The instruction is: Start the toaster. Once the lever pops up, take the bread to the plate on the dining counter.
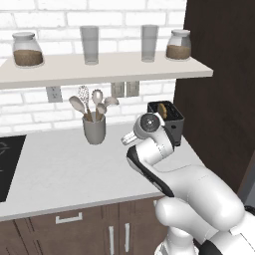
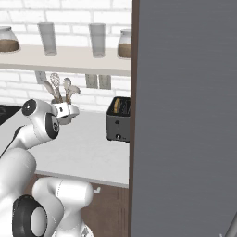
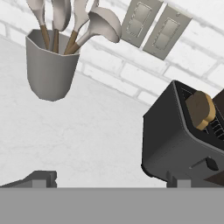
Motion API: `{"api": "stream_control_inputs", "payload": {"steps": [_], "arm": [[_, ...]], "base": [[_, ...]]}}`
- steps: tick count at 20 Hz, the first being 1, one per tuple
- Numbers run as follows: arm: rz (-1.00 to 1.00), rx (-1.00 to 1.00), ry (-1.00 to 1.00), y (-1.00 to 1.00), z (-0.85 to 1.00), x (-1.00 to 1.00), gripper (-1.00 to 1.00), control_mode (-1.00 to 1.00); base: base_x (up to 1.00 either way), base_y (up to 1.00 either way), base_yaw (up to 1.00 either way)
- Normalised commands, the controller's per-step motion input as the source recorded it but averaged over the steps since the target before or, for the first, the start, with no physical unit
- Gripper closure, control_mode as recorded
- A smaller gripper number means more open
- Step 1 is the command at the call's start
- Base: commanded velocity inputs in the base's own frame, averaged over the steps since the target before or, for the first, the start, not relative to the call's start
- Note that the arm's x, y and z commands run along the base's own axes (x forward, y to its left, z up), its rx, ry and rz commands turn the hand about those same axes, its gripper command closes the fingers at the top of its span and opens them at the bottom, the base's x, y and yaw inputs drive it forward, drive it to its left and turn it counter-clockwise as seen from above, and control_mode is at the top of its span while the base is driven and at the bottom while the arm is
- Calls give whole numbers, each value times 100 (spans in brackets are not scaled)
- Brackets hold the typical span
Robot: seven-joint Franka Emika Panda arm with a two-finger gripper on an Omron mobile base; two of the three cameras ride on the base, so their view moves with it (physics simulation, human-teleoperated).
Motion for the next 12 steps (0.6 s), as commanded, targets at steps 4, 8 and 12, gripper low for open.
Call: {"api": "stream_control_inputs", "payload": {"steps": [4, 8, 12], "arm": [[0, 0, 0, 0, 0, 0, -100, -100], [0, 0, 0, 0, 0, 0, -100, -100], [0, 0, 0, 0, 0, 0, -100, -100]], "base": [[0, 0, 0], [0, 0, 0], [0, 0, 0]]}}
